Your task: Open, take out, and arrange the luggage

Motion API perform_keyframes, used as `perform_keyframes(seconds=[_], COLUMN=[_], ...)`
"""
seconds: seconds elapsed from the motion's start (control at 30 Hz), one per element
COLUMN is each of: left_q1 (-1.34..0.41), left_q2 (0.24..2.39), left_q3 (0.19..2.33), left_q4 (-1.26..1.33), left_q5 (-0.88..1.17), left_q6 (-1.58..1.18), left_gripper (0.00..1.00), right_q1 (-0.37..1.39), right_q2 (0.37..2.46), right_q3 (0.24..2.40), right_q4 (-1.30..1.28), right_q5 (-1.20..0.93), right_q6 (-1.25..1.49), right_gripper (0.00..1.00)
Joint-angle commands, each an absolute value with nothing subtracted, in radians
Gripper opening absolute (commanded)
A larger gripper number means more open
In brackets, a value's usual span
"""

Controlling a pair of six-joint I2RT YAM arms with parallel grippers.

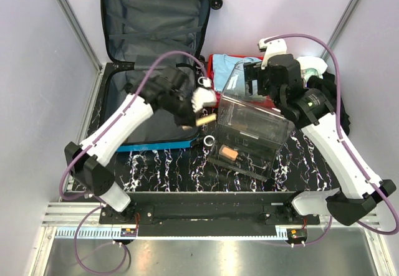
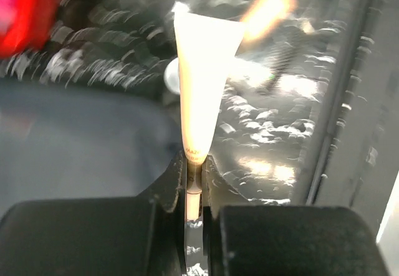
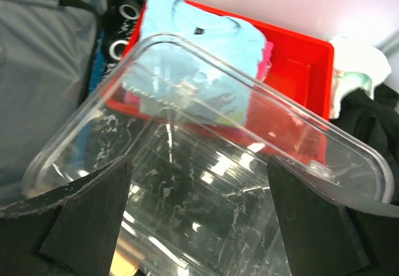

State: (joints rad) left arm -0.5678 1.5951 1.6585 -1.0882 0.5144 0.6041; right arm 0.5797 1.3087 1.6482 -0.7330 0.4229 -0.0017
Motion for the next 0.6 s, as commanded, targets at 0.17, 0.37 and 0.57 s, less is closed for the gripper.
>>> perform_keyframes(seconds=[0.17,0.37,0.57], left_q1=[-0.972,-1.106,-1.127], left_q2=[1.690,1.860,1.917], left_q3=[1.706,1.796,1.819], left_q4=[-1.123,-0.968,-0.859], left_q5=[0.327,0.101,0.031], left_q6=[0.825,0.864,0.917], left_gripper=[0.00,0.00,0.00], right_q1=[0.537,0.537,0.537], right_q2=[1.220,1.186,1.154], right_q3=[1.629,1.606,1.580], right_q4=[-0.745,-0.761,-0.769], right_q5=[0.370,0.353,0.344], right_q6=[0.086,0.109,0.117], right_gripper=[0.94,0.94,0.94])
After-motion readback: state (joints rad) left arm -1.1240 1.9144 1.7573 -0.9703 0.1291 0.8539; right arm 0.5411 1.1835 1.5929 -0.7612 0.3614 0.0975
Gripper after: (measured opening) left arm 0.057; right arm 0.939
